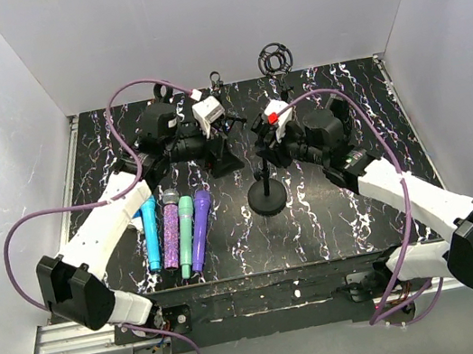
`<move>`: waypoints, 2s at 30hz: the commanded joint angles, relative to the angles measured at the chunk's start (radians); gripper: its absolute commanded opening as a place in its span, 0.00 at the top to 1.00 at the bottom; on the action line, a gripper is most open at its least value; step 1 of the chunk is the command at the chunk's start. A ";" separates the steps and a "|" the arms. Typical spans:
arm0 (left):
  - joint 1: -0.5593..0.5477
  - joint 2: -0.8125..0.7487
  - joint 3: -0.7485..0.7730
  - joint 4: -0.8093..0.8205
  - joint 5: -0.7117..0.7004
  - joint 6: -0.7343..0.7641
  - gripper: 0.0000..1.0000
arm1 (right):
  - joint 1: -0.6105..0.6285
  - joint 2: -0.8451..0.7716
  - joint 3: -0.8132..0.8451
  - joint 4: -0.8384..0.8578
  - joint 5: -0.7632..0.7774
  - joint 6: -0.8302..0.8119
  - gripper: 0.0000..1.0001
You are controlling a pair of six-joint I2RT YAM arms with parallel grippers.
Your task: Remove the microphone from the stand
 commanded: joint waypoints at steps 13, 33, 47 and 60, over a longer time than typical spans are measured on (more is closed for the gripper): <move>0.085 -0.024 0.015 -0.009 -0.007 0.087 0.32 | 0.002 -0.043 0.093 -0.160 -0.044 -0.004 0.29; -0.001 0.125 0.028 0.091 -0.031 0.082 0.32 | -0.110 -0.243 0.039 -0.410 -0.037 -0.036 0.14; -0.205 0.270 0.059 0.233 -0.265 0.153 0.29 | -0.120 -0.248 0.045 -0.388 -0.073 -0.042 0.16; -0.211 0.309 0.107 0.315 -0.358 0.315 0.76 | -0.159 -0.277 0.079 -0.508 0.001 0.014 0.20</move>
